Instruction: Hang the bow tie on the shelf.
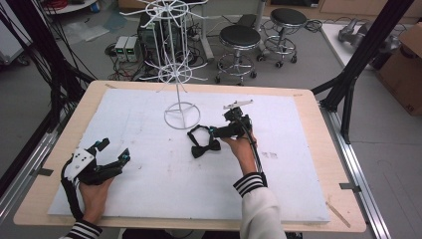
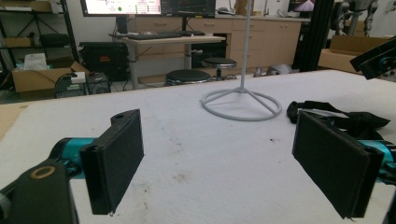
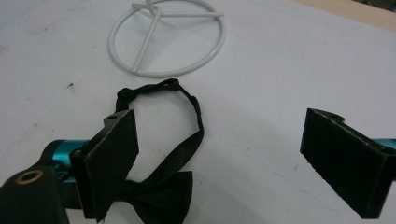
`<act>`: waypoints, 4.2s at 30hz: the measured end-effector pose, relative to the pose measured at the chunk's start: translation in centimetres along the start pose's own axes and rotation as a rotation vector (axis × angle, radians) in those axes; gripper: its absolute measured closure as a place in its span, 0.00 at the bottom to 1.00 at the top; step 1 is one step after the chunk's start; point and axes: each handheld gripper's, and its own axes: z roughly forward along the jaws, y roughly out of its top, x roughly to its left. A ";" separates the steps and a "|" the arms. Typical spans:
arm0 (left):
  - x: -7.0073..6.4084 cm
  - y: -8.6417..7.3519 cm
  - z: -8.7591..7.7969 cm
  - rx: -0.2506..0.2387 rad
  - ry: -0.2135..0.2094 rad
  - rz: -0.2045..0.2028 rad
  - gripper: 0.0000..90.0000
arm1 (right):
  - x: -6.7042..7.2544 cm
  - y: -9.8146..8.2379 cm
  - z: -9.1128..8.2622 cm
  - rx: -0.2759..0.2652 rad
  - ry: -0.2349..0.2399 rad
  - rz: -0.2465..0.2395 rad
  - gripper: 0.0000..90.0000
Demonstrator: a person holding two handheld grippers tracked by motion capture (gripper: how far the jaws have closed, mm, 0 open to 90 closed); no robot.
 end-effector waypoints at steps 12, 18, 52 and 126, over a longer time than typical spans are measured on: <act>0.0 0.0 0.0 0.001 0.000 -0.003 0.19 | 1.2 0.1 2.4 0.071 0.040 -0.041 0.24; 0.0 0.0 0.0 0.001 0.002 -0.006 0.19 | 1.6 -0.1 3.3 0.132 0.028 -0.047 0.32; 0.1 0.0 0.0 0.001 0.005 -0.013 0.19 | 2.8 -0.3 4.8 0.265 -0.032 -0.015 0.73; 0.1 0.0 0.0 0.002 0.006 -0.015 0.19 | 5.1 2.4 -4.6 -0.217 0.093 -0.206 0.97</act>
